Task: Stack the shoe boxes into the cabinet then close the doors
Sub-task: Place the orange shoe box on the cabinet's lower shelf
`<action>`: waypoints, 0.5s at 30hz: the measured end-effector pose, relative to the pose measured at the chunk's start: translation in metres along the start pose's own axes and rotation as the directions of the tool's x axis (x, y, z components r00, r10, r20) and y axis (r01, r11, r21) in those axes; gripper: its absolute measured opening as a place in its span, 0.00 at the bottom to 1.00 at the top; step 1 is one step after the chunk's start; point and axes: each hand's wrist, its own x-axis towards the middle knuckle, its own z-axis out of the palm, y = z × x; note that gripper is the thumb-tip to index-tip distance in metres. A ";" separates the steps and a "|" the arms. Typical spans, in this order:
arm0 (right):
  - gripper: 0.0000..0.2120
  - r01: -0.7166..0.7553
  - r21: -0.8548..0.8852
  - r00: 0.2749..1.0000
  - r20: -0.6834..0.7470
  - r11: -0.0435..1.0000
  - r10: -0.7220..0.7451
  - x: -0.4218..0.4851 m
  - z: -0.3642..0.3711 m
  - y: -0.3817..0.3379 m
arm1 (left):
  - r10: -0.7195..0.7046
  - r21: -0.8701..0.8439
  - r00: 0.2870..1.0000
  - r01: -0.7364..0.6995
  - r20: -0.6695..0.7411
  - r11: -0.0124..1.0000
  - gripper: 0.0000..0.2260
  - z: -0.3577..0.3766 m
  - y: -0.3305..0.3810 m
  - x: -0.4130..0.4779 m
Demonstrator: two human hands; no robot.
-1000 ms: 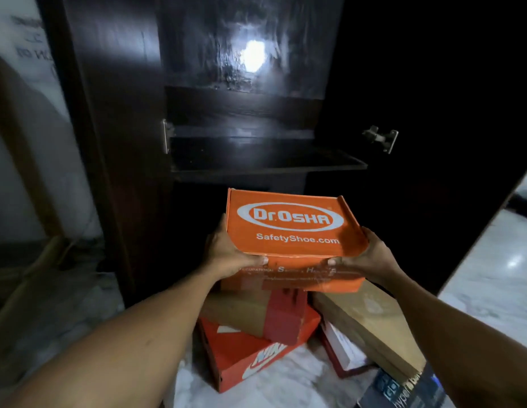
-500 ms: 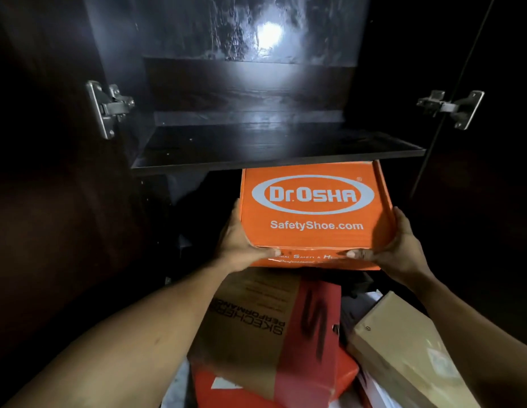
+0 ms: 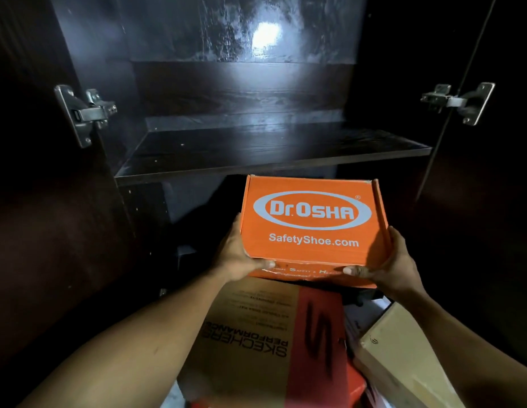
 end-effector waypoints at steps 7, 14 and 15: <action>0.74 -0.054 0.016 0.970 0.238 0.998 0.049 -0.013 -0.006 0.000 | -0.119 0.016 0.991 0.120 -0.063 0.993 0.54 -0.005 -0.024 -0.065; 0.65 -0.014 0.066 0.957 0.289 0.998 -0.005 -0.023 0.034 -0.009 | -0.139 -0.034 0.984 0.136 -0.113 0.990 0.53 -0.029 -0.040 -0.093; 0.63 -0.015 0.088 0.960 0.281 0.996 -0.011 -0.021 0.041 -0.009 | -0.144 -0.034 0.981 0.141 -0.127 0.989 0.55 -0.032 -0.041 -0.089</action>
